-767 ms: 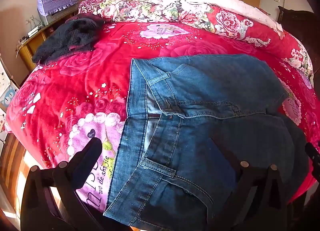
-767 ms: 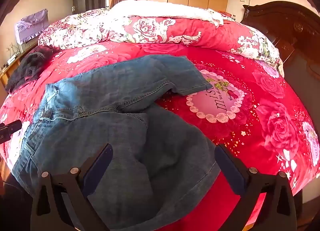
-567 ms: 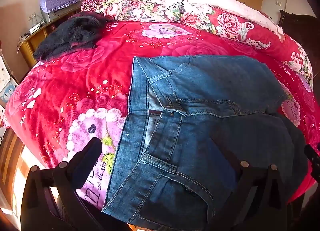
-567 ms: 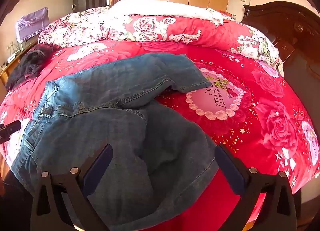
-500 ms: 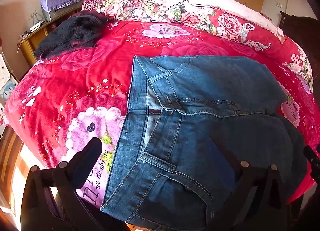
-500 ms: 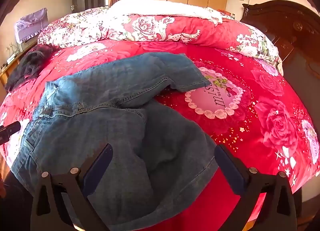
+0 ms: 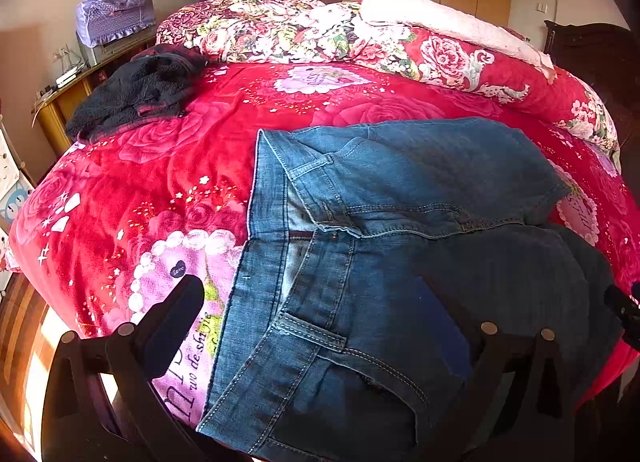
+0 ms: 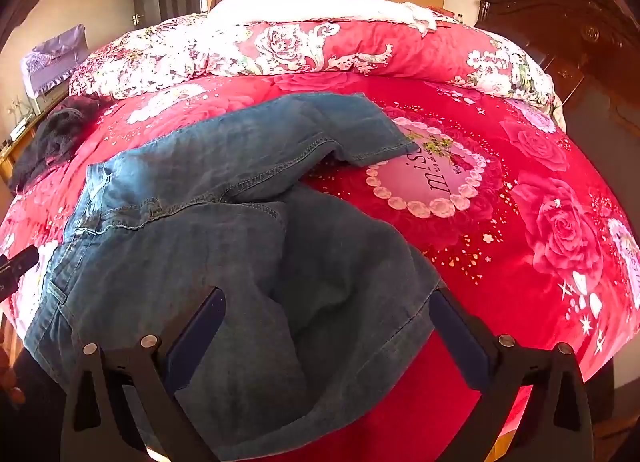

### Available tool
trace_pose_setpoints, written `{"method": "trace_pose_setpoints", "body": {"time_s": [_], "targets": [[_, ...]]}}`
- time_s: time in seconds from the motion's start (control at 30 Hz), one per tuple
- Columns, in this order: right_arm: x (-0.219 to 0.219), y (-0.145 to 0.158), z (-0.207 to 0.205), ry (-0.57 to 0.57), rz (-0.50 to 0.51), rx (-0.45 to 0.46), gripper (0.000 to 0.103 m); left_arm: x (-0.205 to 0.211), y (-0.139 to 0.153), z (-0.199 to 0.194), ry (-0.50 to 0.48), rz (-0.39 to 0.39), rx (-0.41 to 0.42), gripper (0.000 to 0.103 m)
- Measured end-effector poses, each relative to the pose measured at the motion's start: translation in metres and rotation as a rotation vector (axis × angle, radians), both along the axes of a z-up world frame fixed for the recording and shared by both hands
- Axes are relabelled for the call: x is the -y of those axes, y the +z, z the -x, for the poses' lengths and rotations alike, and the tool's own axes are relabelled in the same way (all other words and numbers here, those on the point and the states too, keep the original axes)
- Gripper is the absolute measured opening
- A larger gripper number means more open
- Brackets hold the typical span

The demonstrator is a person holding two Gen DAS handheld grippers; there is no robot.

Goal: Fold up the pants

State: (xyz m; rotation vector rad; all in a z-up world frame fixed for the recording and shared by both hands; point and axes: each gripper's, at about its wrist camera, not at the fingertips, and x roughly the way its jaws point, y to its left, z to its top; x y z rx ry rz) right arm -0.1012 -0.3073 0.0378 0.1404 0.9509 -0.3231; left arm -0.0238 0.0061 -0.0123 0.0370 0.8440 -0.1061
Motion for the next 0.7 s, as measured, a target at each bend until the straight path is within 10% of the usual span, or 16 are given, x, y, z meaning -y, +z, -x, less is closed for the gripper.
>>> {"method": "trace_pose_setpoints", "body": {"time_s": [0.7], "targets": [[0.008,-0.014,0.000,-0.007,-0.029,-0.009,0.102,-0.009,-0.006,-0.003,0.050,0.043,-0.008,0.103]]}}
